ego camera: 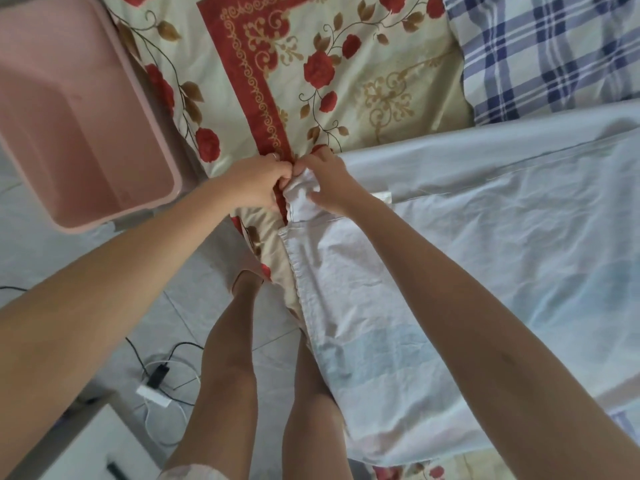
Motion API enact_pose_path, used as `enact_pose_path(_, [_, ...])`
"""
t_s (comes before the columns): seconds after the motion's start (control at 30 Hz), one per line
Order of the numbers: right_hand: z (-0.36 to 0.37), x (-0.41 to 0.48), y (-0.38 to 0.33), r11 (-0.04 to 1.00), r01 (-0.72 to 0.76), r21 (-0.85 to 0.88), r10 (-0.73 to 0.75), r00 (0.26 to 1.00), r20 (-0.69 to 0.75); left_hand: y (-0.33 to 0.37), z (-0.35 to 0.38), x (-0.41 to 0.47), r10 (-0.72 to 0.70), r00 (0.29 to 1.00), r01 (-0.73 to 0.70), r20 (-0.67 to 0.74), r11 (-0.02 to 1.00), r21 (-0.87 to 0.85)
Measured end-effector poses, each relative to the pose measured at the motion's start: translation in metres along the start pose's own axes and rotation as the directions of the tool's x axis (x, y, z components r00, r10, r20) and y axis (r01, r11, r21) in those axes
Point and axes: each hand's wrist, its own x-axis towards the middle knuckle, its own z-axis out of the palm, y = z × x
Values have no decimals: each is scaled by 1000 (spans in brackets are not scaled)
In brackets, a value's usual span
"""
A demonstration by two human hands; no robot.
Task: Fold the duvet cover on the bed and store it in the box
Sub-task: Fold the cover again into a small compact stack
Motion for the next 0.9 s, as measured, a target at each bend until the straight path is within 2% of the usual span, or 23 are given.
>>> enact_pose_path(0.03, [-6, -6, 2, 993, -23, 119, 25, 1000, -15, -5, -5, -4, -3, 999, 7, 36, 994, -113])
enact_pose_path(0.07, [-13, -14, 6, 975, -45, 218, 60, 996, -63, -9, -8, -8, -13, 1000, 11, -6, 976, -215])
enact_pose_path(0.1, [-21, -23, 12, 960, -68, 270, 109, 984, -139, -9, -8, -15, -37, 992, 1, -124, 960, -280])
enact_pose_path(0.17, [-36, -42, 31, 969, -100, 226, 157, 955, -250, 1, 2, -32, -79, 921, -63, -381, 936, -347])
enact_pose_path(0.2, [-45, -55, 42, 980, -126, 152, 162, 954, -253, 10, 12, -38, -64, 900, -109, -431, 925, -365])
enact_pose_path(0.27, [-59, -78, 65, 985, -169, -44, 159, 971, -177, 30, 30, -44, 36, 930, -166, -367, 930, -328])
enact_pose_path(0.33, [-73, -100, 84, 937, -194, -289, 173, 980, -98, 49, 45, -38, 107, 973, -140, -205, 977, -158])
enact_pose_path(0.4, [-86, -113, 99, 857, -227, -463, 224, 973, -63, 62, 55, -30, 46, 994, -50, -97, 998, -32])
enact_pose_path(0.5, [-101, -122, 121, 740, -240, -628, 312, 950, 4, 74, 61, -22, -10, 999, 11, -41, 1000, 16])
enact_pose_path(0.57, [-106, -126, 130, 760, -229, -608, 283, 959, -7, 77, 63, -23, 20, 1000, -20, 4, 1000, 2])
enact_pose_path(0.63, [-111, -133, 135, 835, -226, -501, 216, 973, -80, 78, 61, -29, 52, 999, -53, -12, 995, -90])
enact_pose_path(0.73, [-116, -144, 128, 931, -264, -253, 213, 954, -211, 69, 52, -50, 43, 998, -61, -56, 930, -363])
enact_pose_path(0.8, [-127, -144, 121, 948, -259, -185, 201, 938, -281, 63, 43, -57, 10, 993, -69, -118, 859, -507])
enact_pose_path(0.9, [-153, -126, 114, 955, -248, -163, 188, 930, -315, 51, 21, -43, -77, 967, -82, -243, 807, -585])
